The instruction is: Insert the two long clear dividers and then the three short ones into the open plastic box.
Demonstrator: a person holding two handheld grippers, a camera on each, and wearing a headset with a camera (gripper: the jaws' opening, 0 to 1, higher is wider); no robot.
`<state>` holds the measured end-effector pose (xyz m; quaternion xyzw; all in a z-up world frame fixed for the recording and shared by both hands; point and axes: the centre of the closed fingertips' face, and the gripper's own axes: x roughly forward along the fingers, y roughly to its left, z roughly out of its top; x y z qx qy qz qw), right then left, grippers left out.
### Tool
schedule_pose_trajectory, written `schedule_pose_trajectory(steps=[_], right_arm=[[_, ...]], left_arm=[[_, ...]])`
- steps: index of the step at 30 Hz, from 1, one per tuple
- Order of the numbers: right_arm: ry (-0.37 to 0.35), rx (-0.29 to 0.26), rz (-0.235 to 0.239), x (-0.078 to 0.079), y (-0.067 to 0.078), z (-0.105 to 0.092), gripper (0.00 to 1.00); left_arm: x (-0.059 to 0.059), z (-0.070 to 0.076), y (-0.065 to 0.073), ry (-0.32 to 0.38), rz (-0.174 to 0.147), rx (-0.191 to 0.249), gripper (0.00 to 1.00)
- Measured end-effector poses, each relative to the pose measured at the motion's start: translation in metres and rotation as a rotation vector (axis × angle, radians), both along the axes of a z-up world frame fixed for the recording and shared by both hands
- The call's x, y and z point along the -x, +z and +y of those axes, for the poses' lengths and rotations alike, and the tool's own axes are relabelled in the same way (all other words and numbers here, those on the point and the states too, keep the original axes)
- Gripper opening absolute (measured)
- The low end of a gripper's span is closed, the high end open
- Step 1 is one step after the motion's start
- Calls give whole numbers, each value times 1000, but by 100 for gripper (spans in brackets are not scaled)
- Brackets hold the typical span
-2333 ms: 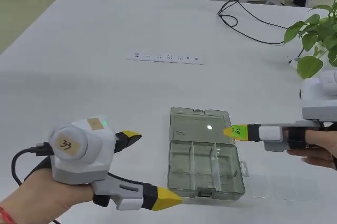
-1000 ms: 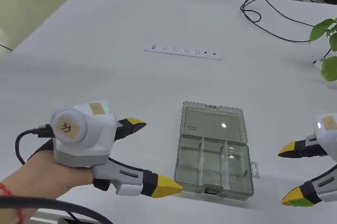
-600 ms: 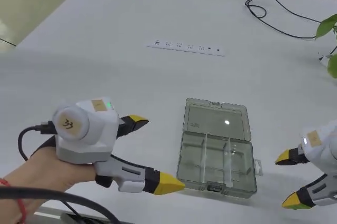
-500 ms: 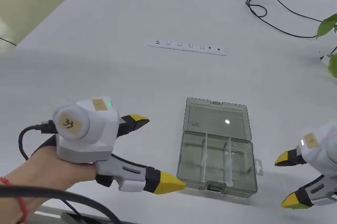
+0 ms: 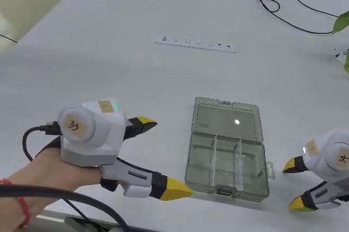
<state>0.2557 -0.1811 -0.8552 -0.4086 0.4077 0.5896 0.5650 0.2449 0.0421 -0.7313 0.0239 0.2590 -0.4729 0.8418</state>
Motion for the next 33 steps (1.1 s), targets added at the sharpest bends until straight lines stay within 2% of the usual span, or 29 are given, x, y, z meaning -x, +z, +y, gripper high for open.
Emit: schedule_pose_trajectory(steps=[7, 13, 16, 27, 33], right_arm=[[20, 12, -35, -1, -2, -1, 43], [33, 20, -35, 1, -1, -1, 39], [32, 22, -37, 0, -1, 0, 34], [32, 36, -45, 1, 0, -1, 33], [9, 19, -64, 1, 12, -3, 33]], left_arm=[[-1, 1, 0, 3, 1, 5, 100], [0, 0, 0, 3, 0, 10, 100], [0, 1, 1, 5, -1, 11, 100], [1, 3, 1, 5, -3, 9, 100], [1, 3, 2, 4, -8, 9, 100]])
